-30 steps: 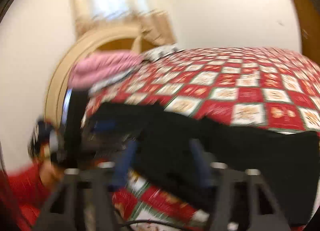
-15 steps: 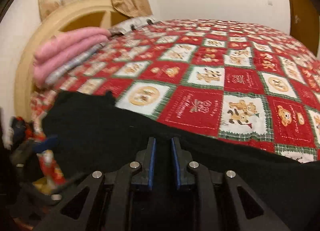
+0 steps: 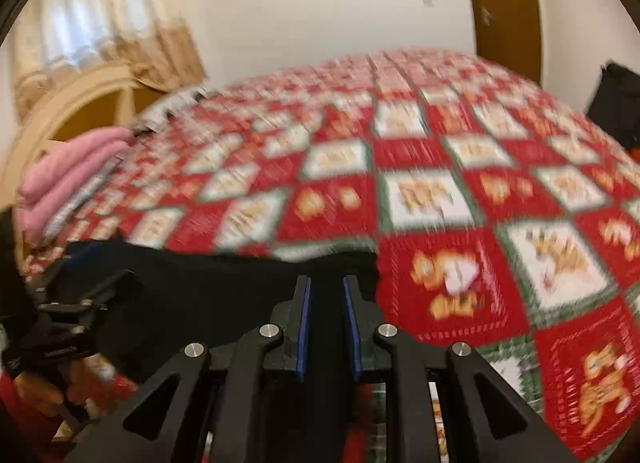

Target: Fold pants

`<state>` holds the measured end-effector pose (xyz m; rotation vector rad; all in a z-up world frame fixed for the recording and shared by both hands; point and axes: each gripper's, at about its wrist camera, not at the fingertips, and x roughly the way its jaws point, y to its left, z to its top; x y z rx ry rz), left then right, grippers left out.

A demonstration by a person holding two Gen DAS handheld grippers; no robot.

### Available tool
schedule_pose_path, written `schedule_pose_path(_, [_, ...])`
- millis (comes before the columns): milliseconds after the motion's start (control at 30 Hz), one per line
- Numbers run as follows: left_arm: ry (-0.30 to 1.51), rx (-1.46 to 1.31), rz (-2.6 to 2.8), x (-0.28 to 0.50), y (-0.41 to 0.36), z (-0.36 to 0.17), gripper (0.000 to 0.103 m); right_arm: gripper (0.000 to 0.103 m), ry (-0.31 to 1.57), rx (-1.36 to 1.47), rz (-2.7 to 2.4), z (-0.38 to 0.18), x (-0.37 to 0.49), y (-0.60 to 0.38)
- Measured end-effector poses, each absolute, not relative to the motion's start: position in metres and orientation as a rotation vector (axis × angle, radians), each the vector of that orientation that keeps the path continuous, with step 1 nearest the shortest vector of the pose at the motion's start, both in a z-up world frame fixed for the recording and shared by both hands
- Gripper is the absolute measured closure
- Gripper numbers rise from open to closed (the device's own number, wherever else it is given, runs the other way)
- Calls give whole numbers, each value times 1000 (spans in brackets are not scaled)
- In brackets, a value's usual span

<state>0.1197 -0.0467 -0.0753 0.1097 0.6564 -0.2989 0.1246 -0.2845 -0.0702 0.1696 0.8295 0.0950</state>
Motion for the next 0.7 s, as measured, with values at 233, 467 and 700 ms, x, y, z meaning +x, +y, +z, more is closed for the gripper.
schedule_pose_path(233, [779, 32, -205, 117, -25, -108, 0, 85, 860, 316, 76, -90, 145, -304])
schedule_pose_path(467, [742, 65, -227, 101, -26, -97, 0, 85, 731, 243, 167, -54, 84, -291])
schedule_pose_path(700, [772, 87, -241, 106, -28, -109, 0, 85, 772, 251, 197, -96, 53, -289])
